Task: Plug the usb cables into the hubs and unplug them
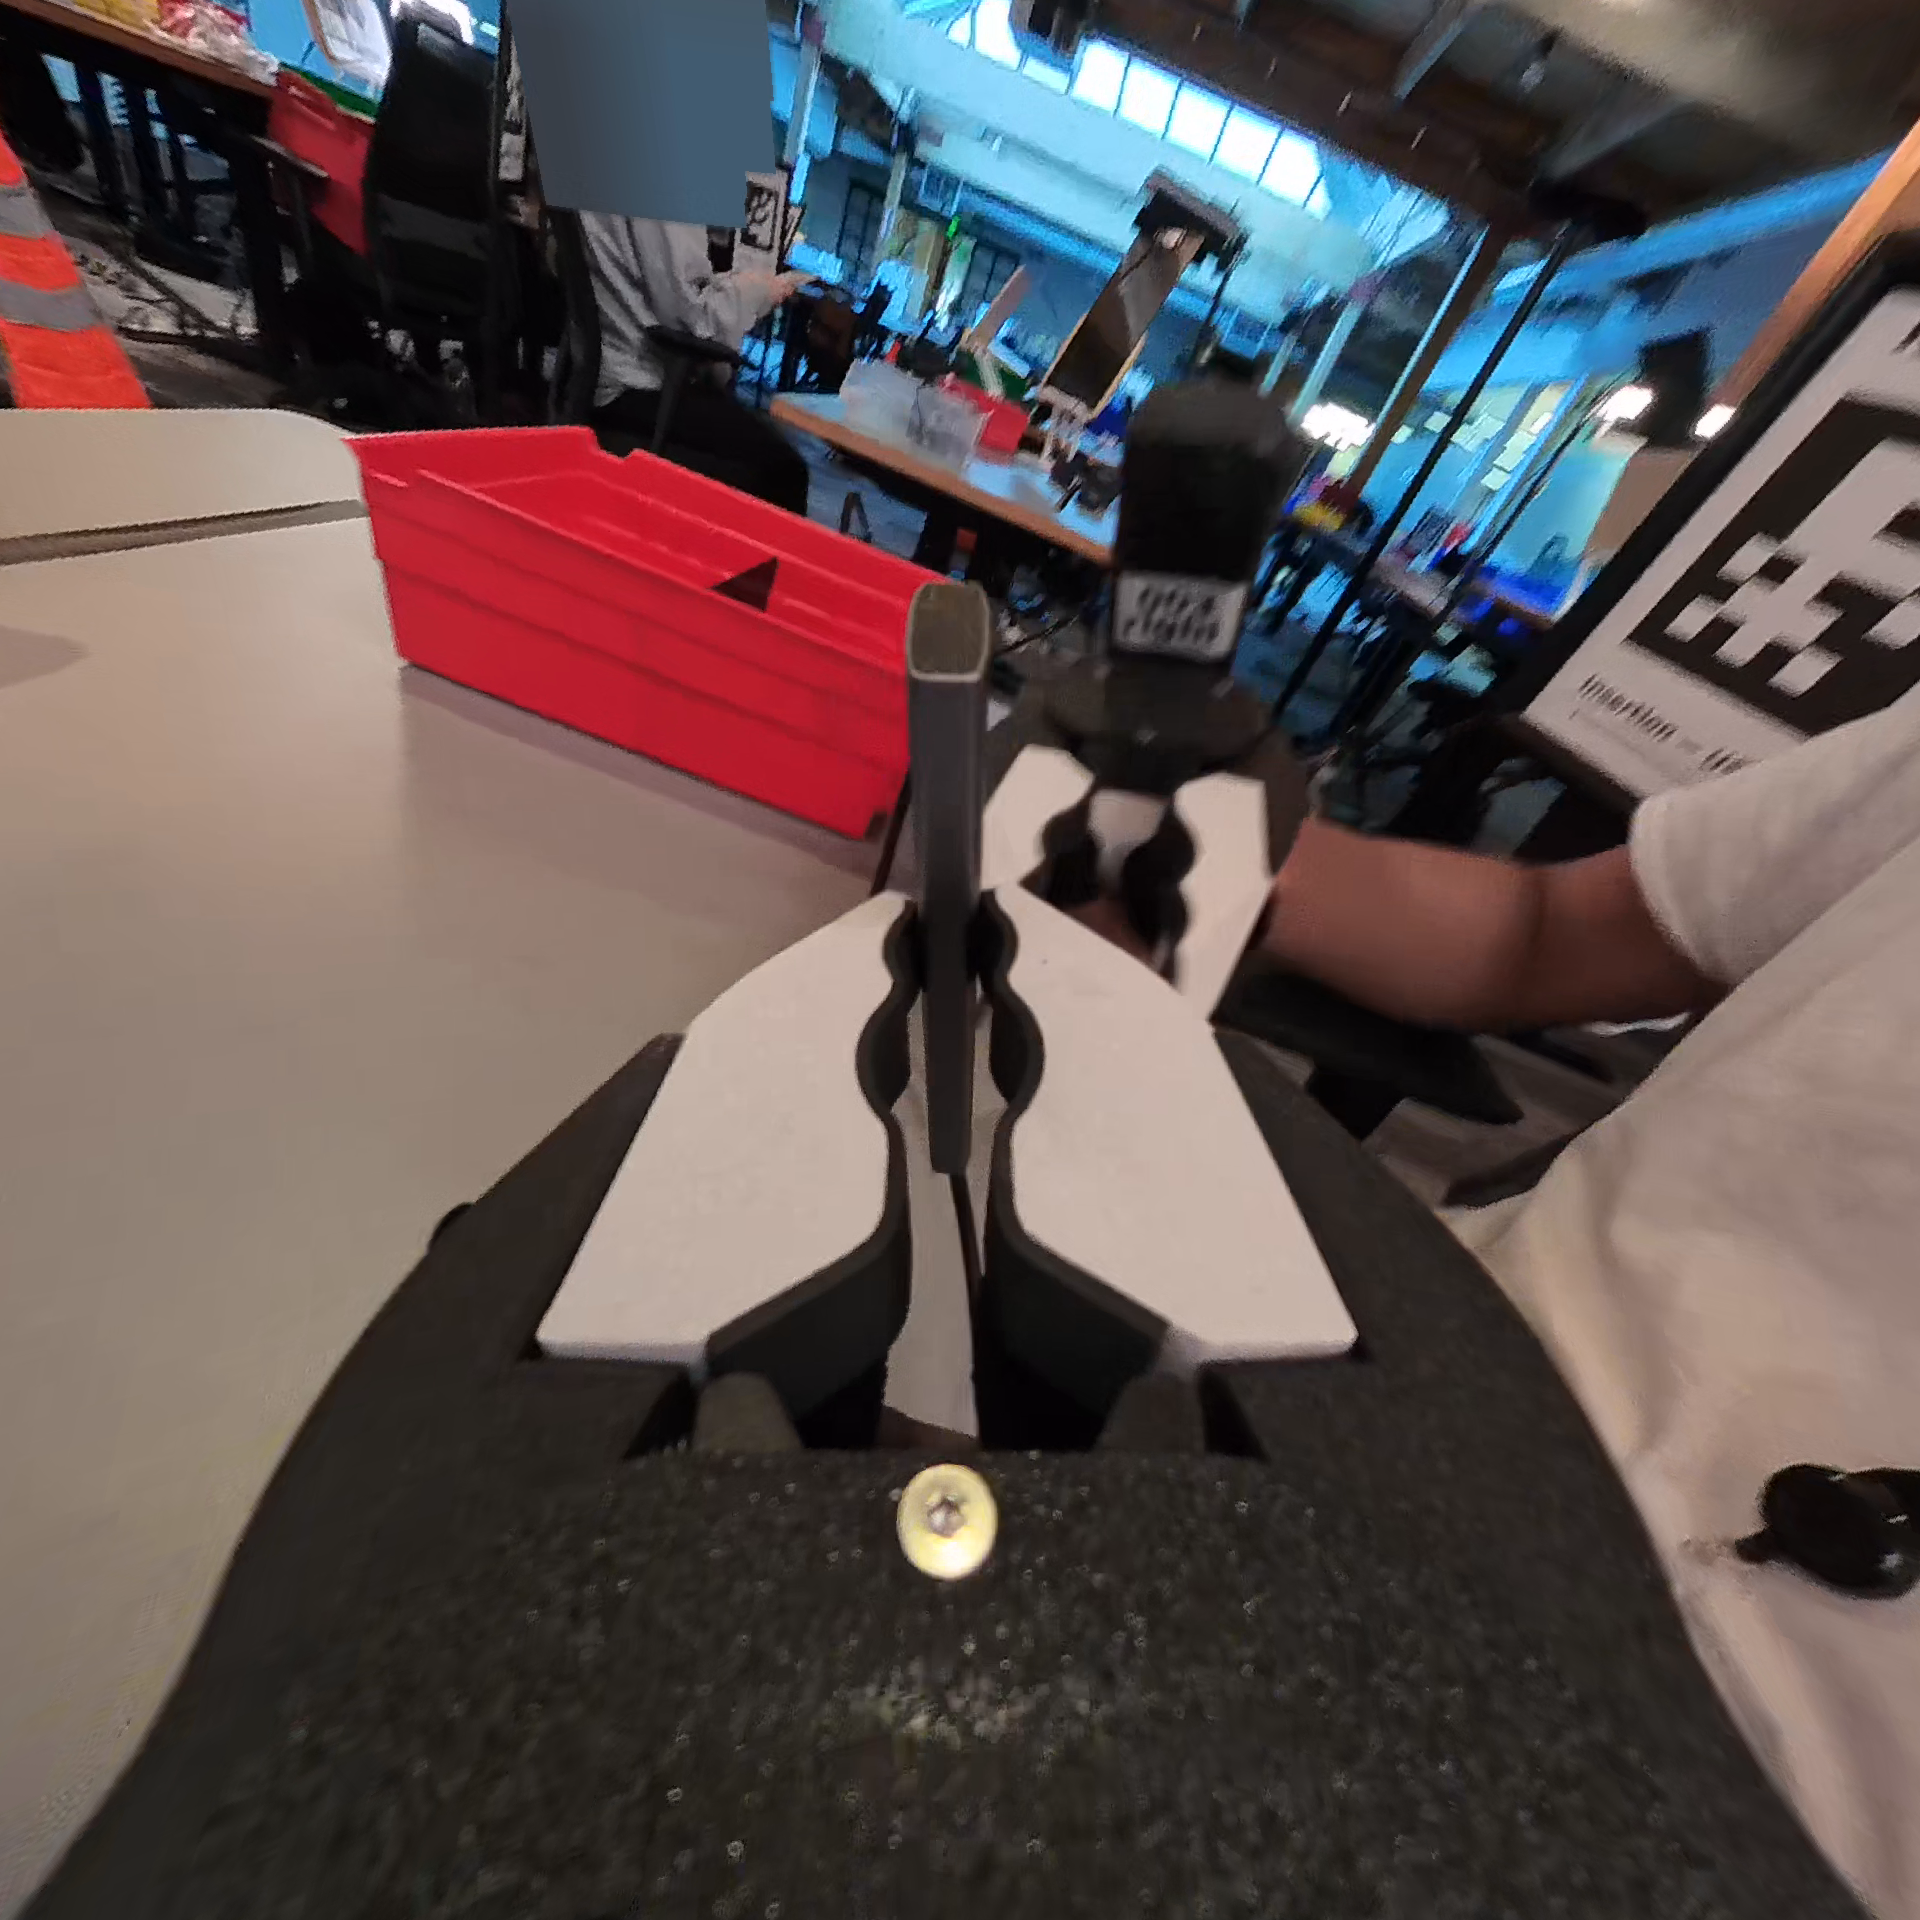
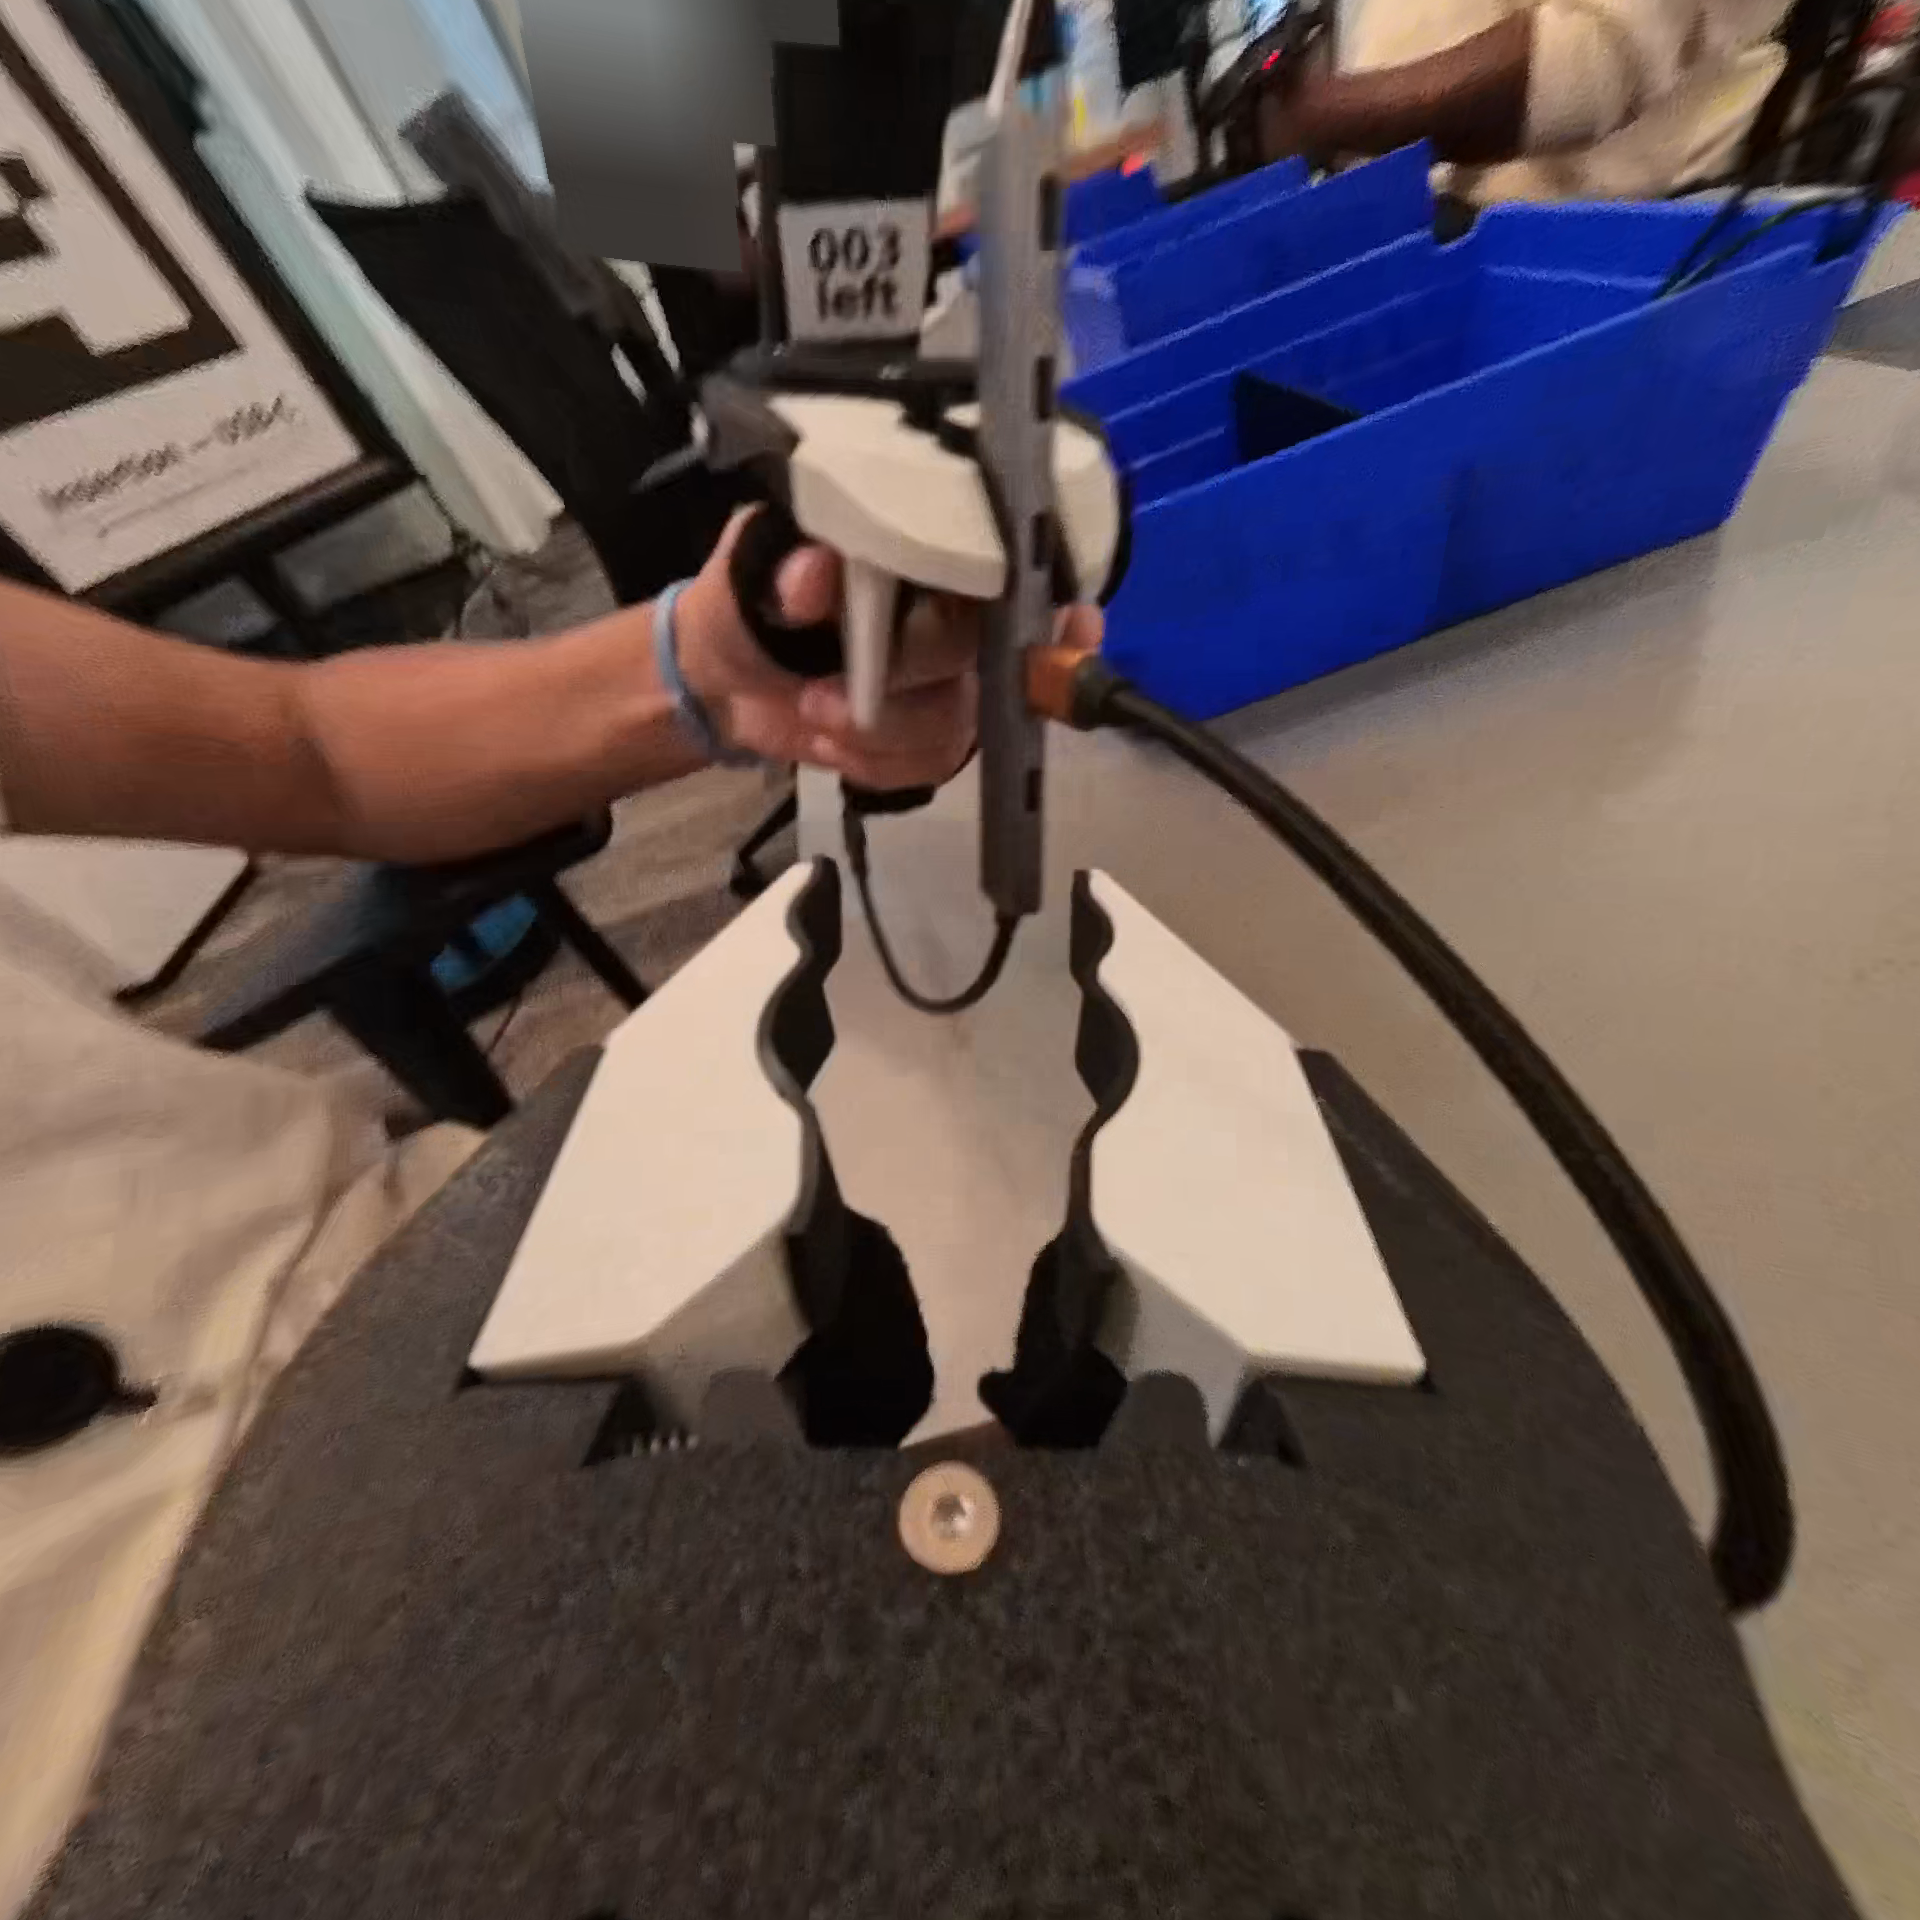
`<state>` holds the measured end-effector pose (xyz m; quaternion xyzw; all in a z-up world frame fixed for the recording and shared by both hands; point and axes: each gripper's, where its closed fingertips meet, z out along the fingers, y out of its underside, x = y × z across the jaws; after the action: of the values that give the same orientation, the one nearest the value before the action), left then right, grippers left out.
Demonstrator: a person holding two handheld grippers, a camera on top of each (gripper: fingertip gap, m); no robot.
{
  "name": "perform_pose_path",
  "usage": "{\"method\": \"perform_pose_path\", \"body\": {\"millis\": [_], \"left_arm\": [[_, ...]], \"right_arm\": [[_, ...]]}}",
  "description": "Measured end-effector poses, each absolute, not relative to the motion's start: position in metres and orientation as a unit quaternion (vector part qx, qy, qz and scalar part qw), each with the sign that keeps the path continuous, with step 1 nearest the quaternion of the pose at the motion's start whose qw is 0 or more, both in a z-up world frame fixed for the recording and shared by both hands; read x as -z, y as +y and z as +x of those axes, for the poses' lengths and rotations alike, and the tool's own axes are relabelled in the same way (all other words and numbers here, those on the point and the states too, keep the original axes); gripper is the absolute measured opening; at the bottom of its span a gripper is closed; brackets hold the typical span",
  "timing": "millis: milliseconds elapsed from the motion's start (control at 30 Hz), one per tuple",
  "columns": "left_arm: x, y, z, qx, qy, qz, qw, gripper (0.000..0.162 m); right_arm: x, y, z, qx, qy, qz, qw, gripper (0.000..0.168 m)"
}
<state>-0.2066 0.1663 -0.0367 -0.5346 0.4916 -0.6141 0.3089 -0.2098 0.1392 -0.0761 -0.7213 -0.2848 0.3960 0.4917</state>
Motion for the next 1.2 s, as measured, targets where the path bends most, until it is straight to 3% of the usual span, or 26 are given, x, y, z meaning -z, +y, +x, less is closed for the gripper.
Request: {"method": "perform_pose_path", "body": {"millis": [100, 200, 333, 633, 700, 800, 1200], "left_arm": [[0.031, 0.16, -0.204, 0.661, 0.461, -0.524, 0.276, 0.01], [0.03, 0.154, -0.202, 0.682, 0.449, -0.518, 0.254, 0.009], [0.03, 0.147, -0.201, 0.686, 0.458, -0.51, 0.244, 0.01], [0.031, 0.142, -0.197, 0.679, 0.463, -0.51, 0.253, 0.01], [0.037, 0.139, -0.196, 0.673, 0.471, -0.514, 0.247, 0.02], [0.041, 0.139, -0.192, 0.663, 0.472, -0.515, 0.27, 0.01], [0.036, 0.139, -0.189, 0.688, 0.455, -0.507, 0.249, 0.01]], "right_arm": [[0.052, 0.154, -0.206, -0.43, -0.221, -0.683, 0.548, 0.038], [0.049, 0.151, -0.209, -0.439, -0.227, -0.671, 0.553, 0.011], [0.044, 0.146, -0.205, -0.472, -0.215, -0.653, 0.552, 0.004], [0.039, 0.147, -0.198, -0.508, -0.179, -0.635, 0.554, 0.004], [0.037, 0.149, -0.194, -0.515, -0.166, -0.629, 0.558, 0.004], [0.04, 0.147, -0.197, -0.52, -0.169, -0.631, 0.55, 0.004], [0.03, 0.152, -0.193, -0.559, -0.095, -0.584, 0.581, 0.003]]}}
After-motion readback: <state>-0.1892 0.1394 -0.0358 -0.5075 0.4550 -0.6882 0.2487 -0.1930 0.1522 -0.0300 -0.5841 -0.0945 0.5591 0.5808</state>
